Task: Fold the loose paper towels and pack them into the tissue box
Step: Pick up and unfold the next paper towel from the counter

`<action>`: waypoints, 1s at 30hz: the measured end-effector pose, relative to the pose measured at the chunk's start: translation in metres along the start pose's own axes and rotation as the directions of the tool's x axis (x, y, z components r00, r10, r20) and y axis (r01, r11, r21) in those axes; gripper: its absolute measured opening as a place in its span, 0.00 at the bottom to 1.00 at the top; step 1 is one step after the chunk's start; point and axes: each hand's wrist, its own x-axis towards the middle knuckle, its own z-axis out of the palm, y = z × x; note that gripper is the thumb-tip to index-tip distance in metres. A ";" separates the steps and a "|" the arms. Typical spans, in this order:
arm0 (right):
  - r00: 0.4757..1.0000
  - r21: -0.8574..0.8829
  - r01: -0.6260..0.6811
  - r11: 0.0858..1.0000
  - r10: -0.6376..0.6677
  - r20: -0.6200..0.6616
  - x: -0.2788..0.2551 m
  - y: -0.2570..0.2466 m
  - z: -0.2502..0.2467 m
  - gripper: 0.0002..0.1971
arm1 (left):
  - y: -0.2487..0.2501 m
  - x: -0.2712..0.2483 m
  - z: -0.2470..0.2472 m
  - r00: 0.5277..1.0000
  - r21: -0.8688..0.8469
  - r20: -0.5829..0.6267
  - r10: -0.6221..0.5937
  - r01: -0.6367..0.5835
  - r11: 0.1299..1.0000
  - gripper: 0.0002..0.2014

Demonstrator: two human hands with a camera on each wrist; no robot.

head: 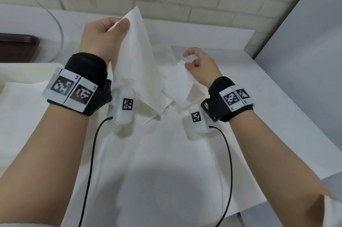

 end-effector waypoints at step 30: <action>0.861 -0.034 0.508 0.861 -0.507 0.042 -0.011 -0.079 -0.070 0.11 | 0.022 0.007 -0.014 0.988 0.234 0.098 0.124 -0.144 0.961 0.14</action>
